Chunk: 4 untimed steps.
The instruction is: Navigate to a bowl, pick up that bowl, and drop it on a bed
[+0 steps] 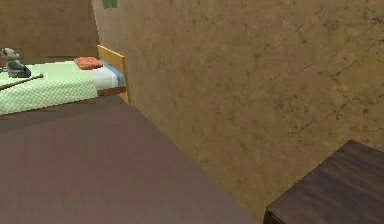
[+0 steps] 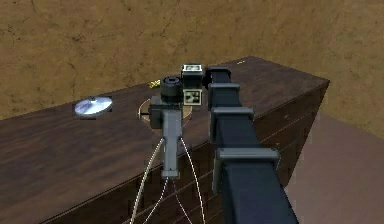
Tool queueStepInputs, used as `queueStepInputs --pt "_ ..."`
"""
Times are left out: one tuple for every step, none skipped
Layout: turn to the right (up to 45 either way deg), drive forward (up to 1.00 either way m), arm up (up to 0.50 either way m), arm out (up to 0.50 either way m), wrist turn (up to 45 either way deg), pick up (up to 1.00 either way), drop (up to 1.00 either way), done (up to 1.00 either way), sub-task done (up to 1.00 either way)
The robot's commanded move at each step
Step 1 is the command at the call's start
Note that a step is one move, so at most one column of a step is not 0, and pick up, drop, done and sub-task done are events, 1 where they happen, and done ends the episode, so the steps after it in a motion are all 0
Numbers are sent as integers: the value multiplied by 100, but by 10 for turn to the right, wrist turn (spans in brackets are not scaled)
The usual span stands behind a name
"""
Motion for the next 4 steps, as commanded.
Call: queueStepInputs --pt "0 0 0 0 450 0 0 0 0" --pt "0 0 0 0 450 0 0 0 0" --pt "0 0 0 0 450 0 0 0 0" --pt "0 0 0 0 300 0 0 0 0"
